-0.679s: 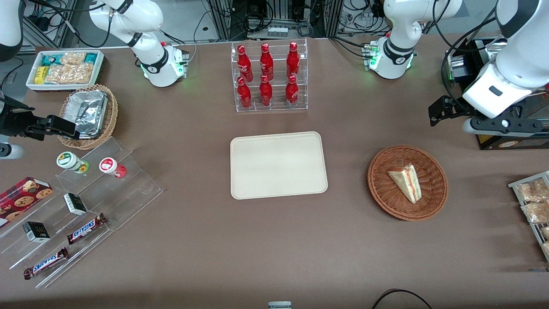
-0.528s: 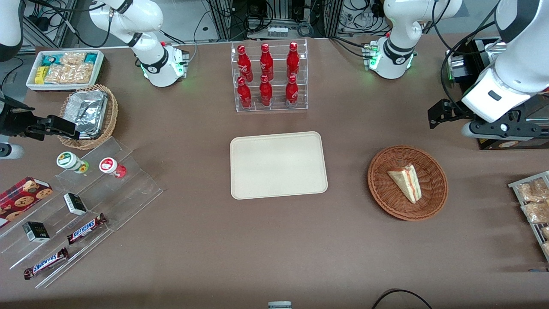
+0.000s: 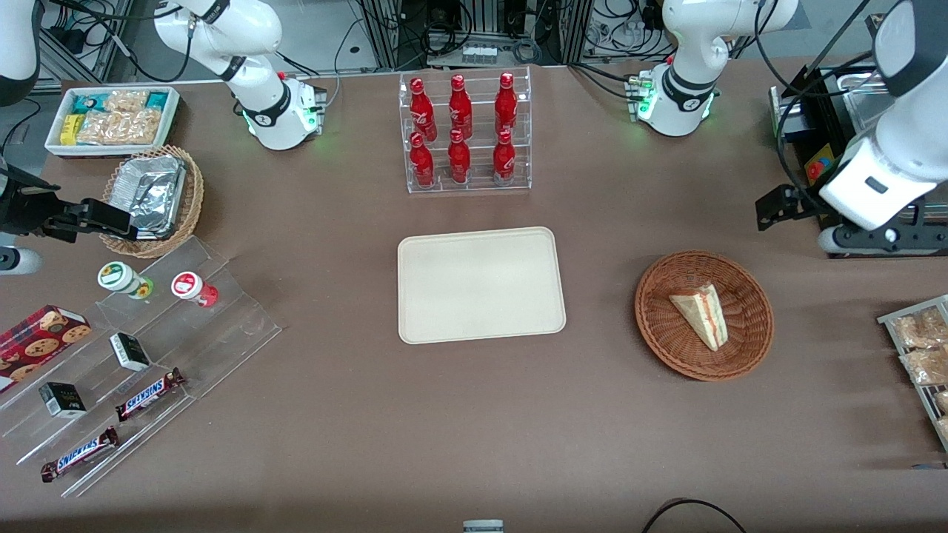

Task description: Place sandwich from basket to tray

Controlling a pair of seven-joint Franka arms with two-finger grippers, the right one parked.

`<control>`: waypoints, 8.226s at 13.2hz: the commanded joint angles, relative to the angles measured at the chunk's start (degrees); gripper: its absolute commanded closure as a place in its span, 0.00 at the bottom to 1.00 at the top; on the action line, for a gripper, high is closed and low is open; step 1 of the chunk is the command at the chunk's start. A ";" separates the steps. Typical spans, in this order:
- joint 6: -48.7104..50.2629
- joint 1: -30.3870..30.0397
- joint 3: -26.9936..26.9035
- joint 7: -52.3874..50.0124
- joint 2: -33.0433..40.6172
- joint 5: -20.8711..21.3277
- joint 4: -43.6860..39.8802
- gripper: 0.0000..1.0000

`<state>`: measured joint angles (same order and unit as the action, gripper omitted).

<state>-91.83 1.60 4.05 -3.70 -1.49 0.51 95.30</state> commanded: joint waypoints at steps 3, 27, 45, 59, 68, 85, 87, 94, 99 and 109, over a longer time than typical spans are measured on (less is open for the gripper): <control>-16.14 -0.45 -1.23 -4.10 -0.09 0.37 13.83 0.00; -54.33 0.34 -0.71 -25.21 -15.47 0.46 31.35 0.48; -17.33 24.92 0.26 -30.13 -20.80 3.01 -3.69 1.00; -28.14 40.94 2.72 -40.33 -41.21 -0.16 -13.73 1.00; -26.56 41.12 2.54 -40.33 -40.87 0.20 -13.73 0.00; 1.82 19.51 1.23 -30.17 -13.20 0.11 -13.12 0.01; 4.11 15.92 1.31 -21.84 -10.39 0.11 -12.25 0.01; 6.05 6.50 1.23 -2.21 0.07 0.20 -3.82 0.00; 5.79 0.43 1.31 4.92 5.45 0.20 1.12 0.00; 5.96 -0.19 0.26 5.10 0.44 0.29 -9.08 0.00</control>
